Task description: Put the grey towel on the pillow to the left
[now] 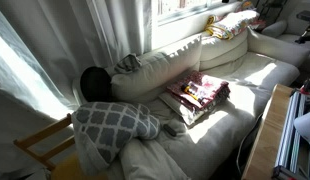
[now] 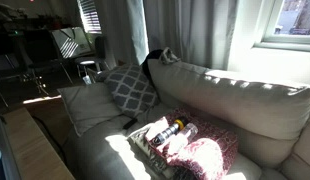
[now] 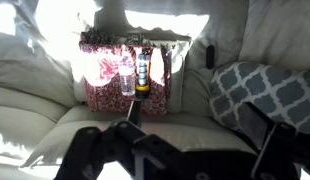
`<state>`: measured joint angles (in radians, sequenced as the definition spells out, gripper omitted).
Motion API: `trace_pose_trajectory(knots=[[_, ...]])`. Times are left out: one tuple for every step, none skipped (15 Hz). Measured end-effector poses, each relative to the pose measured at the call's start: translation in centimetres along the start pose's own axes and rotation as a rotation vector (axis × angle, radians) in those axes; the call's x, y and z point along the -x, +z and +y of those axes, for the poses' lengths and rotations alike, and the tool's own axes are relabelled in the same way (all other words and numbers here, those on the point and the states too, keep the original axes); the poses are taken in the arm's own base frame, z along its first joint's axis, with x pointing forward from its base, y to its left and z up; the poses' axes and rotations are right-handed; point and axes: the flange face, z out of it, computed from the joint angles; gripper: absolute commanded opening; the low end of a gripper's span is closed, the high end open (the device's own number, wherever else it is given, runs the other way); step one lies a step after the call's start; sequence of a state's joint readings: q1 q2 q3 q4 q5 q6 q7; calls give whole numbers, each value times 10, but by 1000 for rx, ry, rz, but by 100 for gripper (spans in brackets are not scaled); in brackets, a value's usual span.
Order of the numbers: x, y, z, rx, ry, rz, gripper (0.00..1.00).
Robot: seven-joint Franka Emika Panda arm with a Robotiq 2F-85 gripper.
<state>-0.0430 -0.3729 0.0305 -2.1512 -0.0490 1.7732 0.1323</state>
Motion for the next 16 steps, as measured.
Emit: trace_pose_trajectory(knots=[[0, 0, 0, 0, 0, 0, 100], [0, 0, 0, 0, 0, 0, 100], [0, 0, 0, 0, 0, 0, 100], [0, 0, 0, 0, 0, 0, 100], [0, 0, 0, 0, 0, 0, 100], [0, 0, 0, 0, 0, 0, 100], [-1, 1, -1, -1, -2, -1, 100], [-3, 5, -4, -7, -8, -6, 100], [-9, 12, -9, -23, -22, -6, 100], [-17, 23, -18, -49, -49, 0, 100], [-28, 36, -30, -79, -78, 6, 100], [-38, 52, -44, -111, -110, 10, 100], [-49, 69, -59, -143, -142, 13, 100], [-59, 88, -74, -169, -171, 13, 100], [-68, 107, -88, -190, -196, 10, 100], [-78, 126, -101, -203, -214, 12, 100]])
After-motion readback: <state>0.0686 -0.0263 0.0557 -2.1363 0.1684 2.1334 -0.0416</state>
